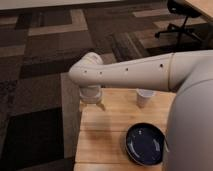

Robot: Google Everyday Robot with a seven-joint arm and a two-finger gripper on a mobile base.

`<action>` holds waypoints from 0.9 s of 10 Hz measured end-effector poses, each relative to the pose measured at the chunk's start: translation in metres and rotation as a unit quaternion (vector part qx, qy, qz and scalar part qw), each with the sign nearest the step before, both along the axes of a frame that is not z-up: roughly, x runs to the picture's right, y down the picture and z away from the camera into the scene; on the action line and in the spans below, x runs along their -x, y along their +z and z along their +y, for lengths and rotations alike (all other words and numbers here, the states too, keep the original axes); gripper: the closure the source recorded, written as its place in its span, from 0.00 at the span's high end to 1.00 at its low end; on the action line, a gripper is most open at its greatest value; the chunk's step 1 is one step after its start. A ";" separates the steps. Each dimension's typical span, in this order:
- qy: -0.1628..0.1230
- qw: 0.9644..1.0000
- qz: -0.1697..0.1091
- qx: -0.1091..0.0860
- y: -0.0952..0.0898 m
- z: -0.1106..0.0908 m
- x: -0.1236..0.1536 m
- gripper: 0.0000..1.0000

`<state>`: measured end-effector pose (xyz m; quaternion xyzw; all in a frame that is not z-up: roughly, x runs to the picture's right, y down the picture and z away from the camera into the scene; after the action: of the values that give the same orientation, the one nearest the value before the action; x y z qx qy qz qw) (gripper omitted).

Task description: Drag the ceramic bowl in a circle

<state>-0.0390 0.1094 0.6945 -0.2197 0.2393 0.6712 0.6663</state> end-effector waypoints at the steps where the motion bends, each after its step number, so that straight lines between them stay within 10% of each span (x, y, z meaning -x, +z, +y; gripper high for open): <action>1: 0.007 1.000 0.026 -0.002 -0.007 0.009 -0.033 0.65; 5: 0.036 0.997 0.071 0.018 -0.023 0.037 -0.102 0.65; 9: 0.036 0.997 0.070 0.018 -0.022 0.037 -0.101 0.65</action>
<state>0.0618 0.1465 0.6721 -0.1923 0.2894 0.7039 0.6195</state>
